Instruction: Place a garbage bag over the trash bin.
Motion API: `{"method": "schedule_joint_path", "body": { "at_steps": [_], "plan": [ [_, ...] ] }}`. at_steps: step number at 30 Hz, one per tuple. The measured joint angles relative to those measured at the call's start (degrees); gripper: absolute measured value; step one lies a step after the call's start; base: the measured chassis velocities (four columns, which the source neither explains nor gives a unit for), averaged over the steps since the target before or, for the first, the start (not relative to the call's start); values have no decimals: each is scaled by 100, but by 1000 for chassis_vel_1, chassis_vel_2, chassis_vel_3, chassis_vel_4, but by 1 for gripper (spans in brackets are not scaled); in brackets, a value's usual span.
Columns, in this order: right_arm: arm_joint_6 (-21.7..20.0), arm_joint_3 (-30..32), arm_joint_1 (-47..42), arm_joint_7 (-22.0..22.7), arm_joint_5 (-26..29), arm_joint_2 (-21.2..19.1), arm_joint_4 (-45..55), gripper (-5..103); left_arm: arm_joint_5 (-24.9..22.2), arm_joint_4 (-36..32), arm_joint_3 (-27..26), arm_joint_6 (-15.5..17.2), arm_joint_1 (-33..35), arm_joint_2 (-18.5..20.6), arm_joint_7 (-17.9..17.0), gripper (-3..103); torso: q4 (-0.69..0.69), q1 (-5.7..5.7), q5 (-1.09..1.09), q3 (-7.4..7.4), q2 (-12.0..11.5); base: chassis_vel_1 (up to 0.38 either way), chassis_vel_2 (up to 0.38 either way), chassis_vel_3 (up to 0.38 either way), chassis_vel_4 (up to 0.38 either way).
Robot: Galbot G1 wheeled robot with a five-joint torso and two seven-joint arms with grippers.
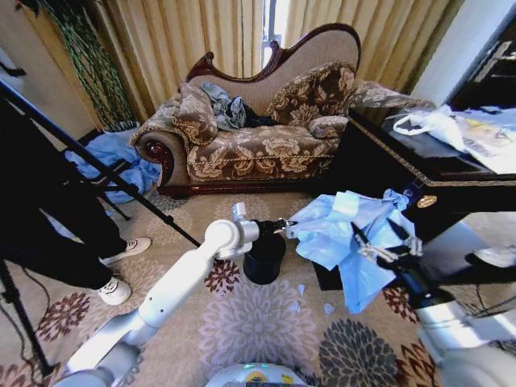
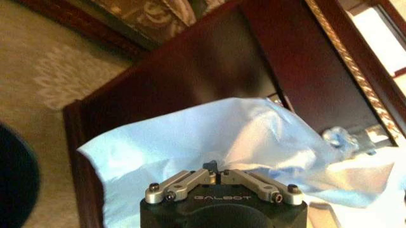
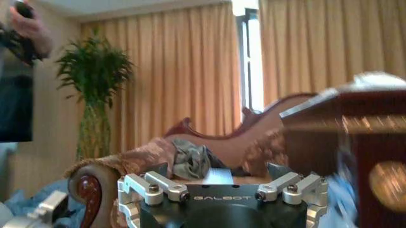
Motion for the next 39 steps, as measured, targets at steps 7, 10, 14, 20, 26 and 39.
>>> {"method": "schedule_joint_path", "body": {
  "at_steps": [7, 10, 14, 20, 26, 39],
  "plan": [
    [-88, 247, 200, 268, 296, -484, -2, 96, 9, -10, 321, -20, -169, -202, 20, 0, -3, 0, 0, 0, 0, 0, 0, 0, 0],
    [-137, 221, 298, 296, 336, -680, -10, 86, 9, -53, 347, -26, -175, -216, 20, 0, -2, 0, 1, 0, 0, 0, 0, 0, 0],
    [-248, -130, 694, 328, 289, -1089, -288, 70, -10, -131, 332, -34, -190, -216, 19, 0, 0, 0, -1, 0, 0, 0, 0, 0, 0],
    [-312, -527, 1228, 277, 53, -1557, -859, 53, -42, -190, 292, -42, -190, -212, 7, 0, 1, 0, 0, 0, 0, 0, 0, 0, 0],
    [-297, -514, 1311, 21, -270, -2150, -1453, 26, -106, -261, 145, -52, -175, -216, -13, 0, 1, 1, -1, 1, 0, 0, 0, 0, 0],
    [-266, -480, 967, -458, -685, -2211, -1535, 0, -291, -227, -119, -70, -315, -199, -22, 0, -1, 0, 0, -1, 0, 0, 0, 0, 0]
  ]
}}
